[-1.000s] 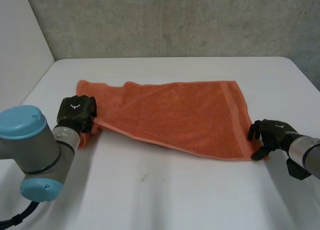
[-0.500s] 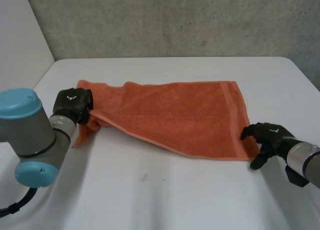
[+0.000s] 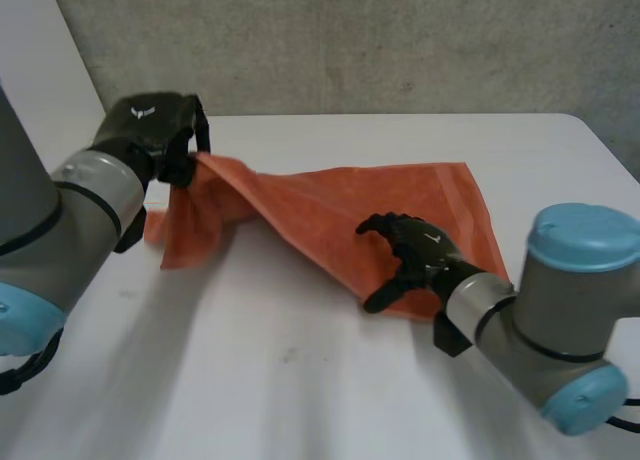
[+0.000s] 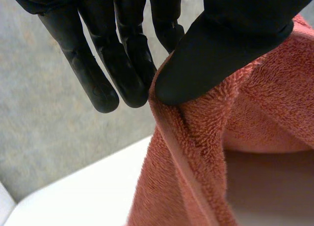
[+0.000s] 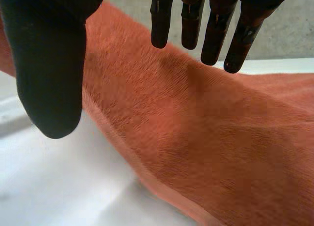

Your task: Fold the laundry

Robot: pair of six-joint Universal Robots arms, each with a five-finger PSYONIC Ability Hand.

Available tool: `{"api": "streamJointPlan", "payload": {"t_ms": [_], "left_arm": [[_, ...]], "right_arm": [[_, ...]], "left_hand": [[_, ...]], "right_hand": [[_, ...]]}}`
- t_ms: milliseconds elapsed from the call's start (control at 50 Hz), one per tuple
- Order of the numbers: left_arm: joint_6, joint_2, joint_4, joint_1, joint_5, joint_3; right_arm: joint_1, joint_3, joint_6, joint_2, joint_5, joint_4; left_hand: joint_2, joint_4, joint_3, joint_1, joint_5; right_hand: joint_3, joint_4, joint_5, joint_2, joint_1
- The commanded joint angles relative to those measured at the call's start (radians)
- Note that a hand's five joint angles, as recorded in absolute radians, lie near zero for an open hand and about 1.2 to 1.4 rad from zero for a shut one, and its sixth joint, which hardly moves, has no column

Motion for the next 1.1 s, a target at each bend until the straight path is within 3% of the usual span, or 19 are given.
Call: {"api": "streamJointPlan", "payload": {"t_ms": [20,140,240,260,360,400,460,640,740,780,840,900,1100], "left_arm": [[-0.002,0.066,-0.019,-0.051,-0.007,0.060],[-0.001,0.094,-0.019,-0.062,-0.034,0.082],[-0.001,0.090,-0.021,-0.049,-0.036,0.056],[-0.001,0.090,-0.021,-0.049,-0.036,0.056],[0.002,0.090,-0.018,-0.011,-0.031,-0.010],[0.001,0.090,-0.018,0.023,-0.028,-0.045],[0.001,0.090,-0.019,0.035,-0.028,-0.059],[-0.002,0.093,-0.019,0.084,-0.027,-0.107],[-0.001,0.091,-0.018,0.106,-0.024,-0.131],[-0.001,0.090,-0.018,0.107,-0.024,-0.140],[-0.002,0.080,-0.016,0.112,-0.024,-0.150],[-0.002,0.079,-0.015,0.113,-0.022,-0.150],[0.001,0.039,-0.012,0.142,-0.022,-0.124]], "right_arm": [[0.121,-0.065,0.112,0.078,0.094,-0.044],[0.144,-0.094,0.108,0.149,0.134,-0.072],[0.118,-0.076,0.040,0.170,0.309,-0.148],[0.118,-0.076,0.039,0.170,0.309,-0.148],[-0.013,-0.011,-0.099,0.138,0.341,-0.168],[-0.126,0.028,-0.173,0.106,0.308,-0.185],[-0.191,0.057,-0.229,0.098,0.265,-0.199],[-0.220,0.073,-0.267,0.087,0.206,-0.167],[-0.231,0.061,-0.260,0.075,0.136,-0.075],[-0.247,0.045,-0.257,0.074,0.057,0.002],[-0.252,0.041,-0.254,0.074,-0.011,0.040],[-0.249,0.039,-0.250,0.074,-0.039,0.053],[-0.246,0.058,-0.237,0.067,-0.044,0.063]], "left_hand": [[0.178,0.180,0.180,0.199,0.188],[0.178,0.180,0.180,0.199,0.188],[0.178,0.180,0.180,0.199,0.188],[0.178,0.180,0.180,0.199,0.188],[0.178,0.180,0.180,0.199,0.188],[0.178,0.180,0.180,0.199,0.188],[0.178,0.180,0.180,0.199,0.188],[0.178,0.180,0.180,0.199,0.188],[0.178,0.180,0.180,0.199,0.188],[0.178,0.180,0.180,0.199,0.188],[0.178,0.180,0.180,0.199,0.188],[0.178,0.180,0.180,0.199,0.188],[0.178,0.180,0.180,0.199,0.188]], "right_hand": [[-0.031,-0.026,-0.022,-0.041,0.002],[-0.031,-0.026,-0.022,-0.041,0.002],[0.083,0.088,0.092,0.073,0.116],[0.084,0.088,0.093,0.073,0.117],[0.245,0.250,0.254,0.235,0.278],[0.383,0.387,0.392,0.372,0.416],[0.585,0.589,0.594,0.574,0.618],[0.745,0.749,0.753,0.734,0.778],[0.706,0.711,0.715,0.696,0.739],[0.487,0.491,0.496,0.477,0.520],[0.355,0.359,0.363,0.344,0.388],[0.222,0.226,0.231,0.212,0.255],[0.216,0.220,0.225,0.205,0.249]]}}
